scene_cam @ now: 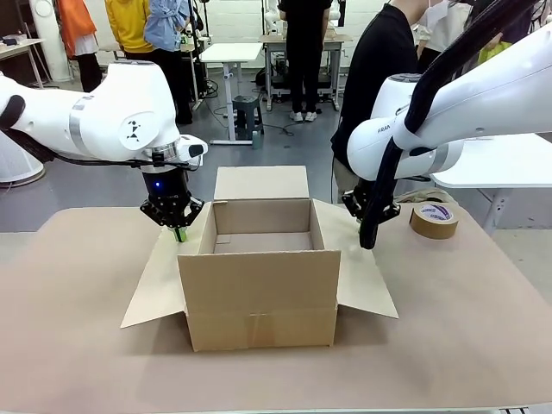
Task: Wrap the clocks to prevent damage.
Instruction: Once the human has placed the objects inside and stepped back, release both hands from the side flaps of the Package Box.
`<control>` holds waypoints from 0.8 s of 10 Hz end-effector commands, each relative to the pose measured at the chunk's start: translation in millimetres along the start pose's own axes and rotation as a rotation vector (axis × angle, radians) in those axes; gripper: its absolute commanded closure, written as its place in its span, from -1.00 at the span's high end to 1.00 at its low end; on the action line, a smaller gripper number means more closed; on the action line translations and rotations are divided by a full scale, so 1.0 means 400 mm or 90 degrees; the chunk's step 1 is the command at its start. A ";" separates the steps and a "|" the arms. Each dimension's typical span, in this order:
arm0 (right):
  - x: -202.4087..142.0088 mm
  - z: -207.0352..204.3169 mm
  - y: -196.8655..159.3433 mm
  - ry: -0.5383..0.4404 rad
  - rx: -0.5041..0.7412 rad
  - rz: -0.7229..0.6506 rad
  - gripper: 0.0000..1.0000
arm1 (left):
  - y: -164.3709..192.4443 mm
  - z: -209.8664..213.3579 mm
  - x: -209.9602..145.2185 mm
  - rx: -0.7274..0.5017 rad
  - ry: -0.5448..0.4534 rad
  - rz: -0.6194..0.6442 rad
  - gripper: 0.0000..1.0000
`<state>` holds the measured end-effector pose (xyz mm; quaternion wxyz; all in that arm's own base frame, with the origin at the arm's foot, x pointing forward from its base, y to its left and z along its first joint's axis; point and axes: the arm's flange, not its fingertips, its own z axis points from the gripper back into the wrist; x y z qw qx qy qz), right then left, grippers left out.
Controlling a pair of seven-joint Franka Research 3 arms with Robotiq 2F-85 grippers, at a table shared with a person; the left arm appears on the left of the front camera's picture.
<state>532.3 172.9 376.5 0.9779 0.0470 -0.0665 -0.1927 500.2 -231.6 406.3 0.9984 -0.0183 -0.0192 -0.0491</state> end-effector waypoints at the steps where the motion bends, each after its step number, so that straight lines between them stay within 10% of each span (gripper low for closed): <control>1: 0.002 0.002 0.004 -0.001 0.002 0.001 -0.98 | 0.001 -0.003 -0.001 0.001 0.005 0.006 -0.99; 8: 0.002 0.002 0.004 -0.001 0.002 0.001 -0.98 | 0.001 -0.003 -0.001 0.001 0.005 0.006 -0.99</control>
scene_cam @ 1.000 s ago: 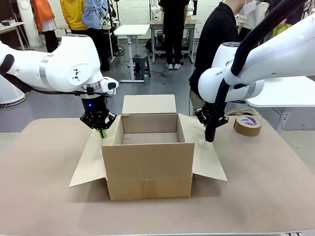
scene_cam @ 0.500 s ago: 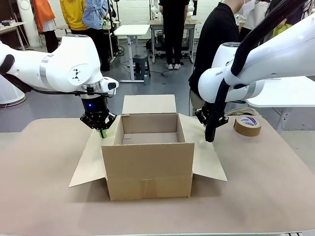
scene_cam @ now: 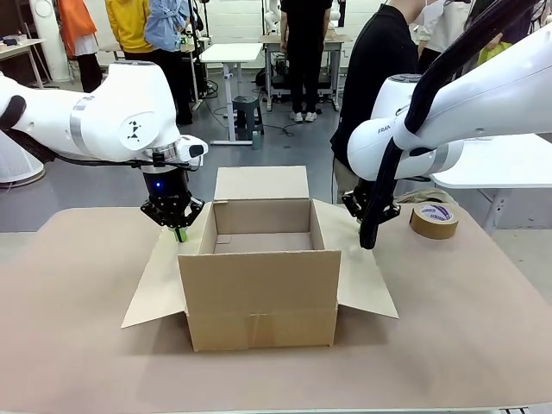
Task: Wrap the clocks to prevent damage.
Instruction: Once the human has placed the objects inside and stepped back, release both hands from the side flaps of the Package Box.
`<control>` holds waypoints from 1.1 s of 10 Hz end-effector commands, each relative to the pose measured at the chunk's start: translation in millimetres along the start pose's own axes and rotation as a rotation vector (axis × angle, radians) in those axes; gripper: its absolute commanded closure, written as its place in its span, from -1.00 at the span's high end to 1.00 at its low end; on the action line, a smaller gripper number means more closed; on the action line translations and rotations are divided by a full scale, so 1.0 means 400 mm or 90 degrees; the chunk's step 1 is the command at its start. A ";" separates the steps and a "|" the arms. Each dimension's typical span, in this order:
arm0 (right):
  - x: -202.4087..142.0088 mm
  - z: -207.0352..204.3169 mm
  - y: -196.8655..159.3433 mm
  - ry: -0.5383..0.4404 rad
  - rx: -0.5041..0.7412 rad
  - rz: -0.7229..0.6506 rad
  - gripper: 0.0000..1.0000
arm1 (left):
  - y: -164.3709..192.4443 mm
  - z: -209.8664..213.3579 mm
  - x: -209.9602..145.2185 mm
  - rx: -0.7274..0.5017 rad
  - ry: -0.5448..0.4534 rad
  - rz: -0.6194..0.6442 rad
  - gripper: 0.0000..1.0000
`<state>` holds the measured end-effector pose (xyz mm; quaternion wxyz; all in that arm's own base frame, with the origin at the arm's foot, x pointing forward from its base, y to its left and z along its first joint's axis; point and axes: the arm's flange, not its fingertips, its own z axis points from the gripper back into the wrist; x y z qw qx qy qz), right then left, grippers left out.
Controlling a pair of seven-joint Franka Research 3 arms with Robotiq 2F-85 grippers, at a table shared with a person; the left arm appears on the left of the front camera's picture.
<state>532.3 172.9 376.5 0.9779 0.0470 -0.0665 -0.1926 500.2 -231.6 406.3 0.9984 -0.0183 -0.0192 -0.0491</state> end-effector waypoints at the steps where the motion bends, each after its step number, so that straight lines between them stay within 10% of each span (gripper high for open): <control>1: 0.002 0.002 0.004 -0.001 0.002 0.001 -0.98 | 0.001 -0.003 -0.001 0.001 0.005 0.006 -0.99; 11: 0.002 0.002 0.004 -0.001 0.002 0.001 -0.98 | 0.001 -0.003 -0.001 0.001 0.005 0.006 -0.99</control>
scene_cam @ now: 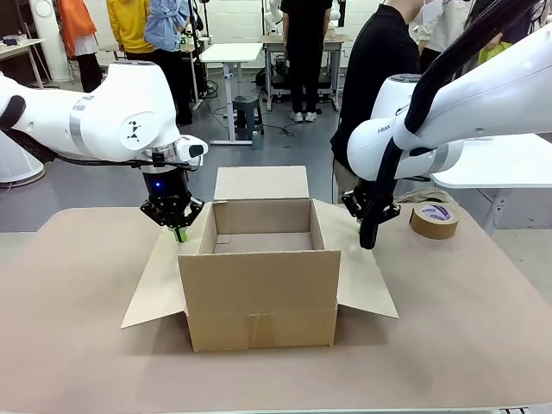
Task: Wrap the clocks to prevent damage.
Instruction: Once the human has placed the objects inside and stepped back, release both hands from the side flaps of the Package Box.
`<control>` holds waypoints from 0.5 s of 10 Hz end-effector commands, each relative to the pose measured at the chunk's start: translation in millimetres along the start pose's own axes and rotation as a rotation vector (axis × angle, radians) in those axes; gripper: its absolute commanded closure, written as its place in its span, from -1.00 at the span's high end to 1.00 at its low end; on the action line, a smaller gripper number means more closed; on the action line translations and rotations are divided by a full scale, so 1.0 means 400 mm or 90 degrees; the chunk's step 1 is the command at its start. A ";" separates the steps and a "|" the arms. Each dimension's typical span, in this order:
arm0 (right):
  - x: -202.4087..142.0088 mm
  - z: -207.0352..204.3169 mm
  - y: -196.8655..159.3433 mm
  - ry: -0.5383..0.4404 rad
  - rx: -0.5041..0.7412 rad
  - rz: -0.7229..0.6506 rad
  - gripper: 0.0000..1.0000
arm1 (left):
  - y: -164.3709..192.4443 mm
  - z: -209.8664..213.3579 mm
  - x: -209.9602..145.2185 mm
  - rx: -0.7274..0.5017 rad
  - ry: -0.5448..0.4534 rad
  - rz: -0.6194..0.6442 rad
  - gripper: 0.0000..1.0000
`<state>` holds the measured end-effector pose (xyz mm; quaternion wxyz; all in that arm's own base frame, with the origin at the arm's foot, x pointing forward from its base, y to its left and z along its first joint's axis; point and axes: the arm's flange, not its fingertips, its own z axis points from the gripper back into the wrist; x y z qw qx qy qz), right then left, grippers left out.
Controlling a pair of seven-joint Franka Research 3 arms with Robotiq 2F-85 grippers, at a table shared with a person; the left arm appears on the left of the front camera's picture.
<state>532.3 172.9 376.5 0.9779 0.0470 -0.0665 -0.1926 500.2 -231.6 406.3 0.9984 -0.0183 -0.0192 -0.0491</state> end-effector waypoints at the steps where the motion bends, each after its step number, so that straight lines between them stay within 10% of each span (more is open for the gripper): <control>1: 0.002 0.002 0.004 -0.001 0.002 0.001 -0.98 | 0.001 -0.003 -0.001 0.001 0.005 0.006 -0.99; 5: 0.002 0.002 0.004 -0.001 0.002 0.001 -0.98 | 0.001 -0.003 -0.001 0.001 0.005 0.006 -0.99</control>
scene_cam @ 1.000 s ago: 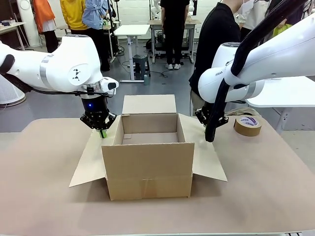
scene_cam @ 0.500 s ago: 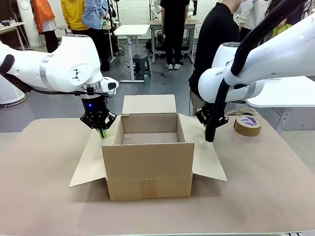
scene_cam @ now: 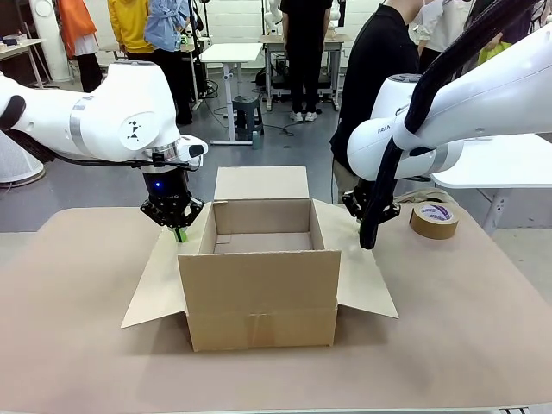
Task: Wrap the clocks to prevent damage.
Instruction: Once the human has placed the objects inside and stepped back, release both hands from the side flaps of the Package Box.
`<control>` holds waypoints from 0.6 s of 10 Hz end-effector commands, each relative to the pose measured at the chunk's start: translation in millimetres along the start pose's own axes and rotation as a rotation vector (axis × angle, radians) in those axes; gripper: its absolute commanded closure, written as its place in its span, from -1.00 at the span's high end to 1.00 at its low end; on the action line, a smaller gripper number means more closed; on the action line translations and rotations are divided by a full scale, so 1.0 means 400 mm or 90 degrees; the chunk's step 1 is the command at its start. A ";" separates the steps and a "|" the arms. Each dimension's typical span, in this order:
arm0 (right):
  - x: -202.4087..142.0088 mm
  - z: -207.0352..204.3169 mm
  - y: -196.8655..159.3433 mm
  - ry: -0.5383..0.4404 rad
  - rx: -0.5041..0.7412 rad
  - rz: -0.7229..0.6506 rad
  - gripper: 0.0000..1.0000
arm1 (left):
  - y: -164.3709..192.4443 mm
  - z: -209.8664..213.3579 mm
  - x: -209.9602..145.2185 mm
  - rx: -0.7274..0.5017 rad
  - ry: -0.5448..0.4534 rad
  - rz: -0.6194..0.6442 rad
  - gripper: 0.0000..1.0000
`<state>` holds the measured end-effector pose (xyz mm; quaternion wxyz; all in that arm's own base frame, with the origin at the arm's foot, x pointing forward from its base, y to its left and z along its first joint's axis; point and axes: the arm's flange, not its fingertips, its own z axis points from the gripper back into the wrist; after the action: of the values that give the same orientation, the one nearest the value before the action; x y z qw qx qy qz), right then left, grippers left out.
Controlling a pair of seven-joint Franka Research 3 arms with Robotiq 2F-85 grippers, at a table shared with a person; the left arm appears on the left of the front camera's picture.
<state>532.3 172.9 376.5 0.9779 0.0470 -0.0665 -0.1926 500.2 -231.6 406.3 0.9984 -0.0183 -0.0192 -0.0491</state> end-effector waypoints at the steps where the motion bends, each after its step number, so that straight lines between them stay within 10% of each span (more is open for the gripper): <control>1: 0.002 0.002 0.004 -0.001 0.002 0.001 -0.98 | 0.001 -0.003 -0.001 0.001 0.005 0.006 -0.99; 6: 0.002 0.002 0.004 -0.001 0.002 0.001 -0.98 | 0.001 -0.003 -0.001 0.001 0.005 0.006 -0.99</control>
<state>532.3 172.9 376.5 0.9779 0.0470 -0.0665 -0.1926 500.2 -231.6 406.3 0.9984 -0.0183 -0.0192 -0.0491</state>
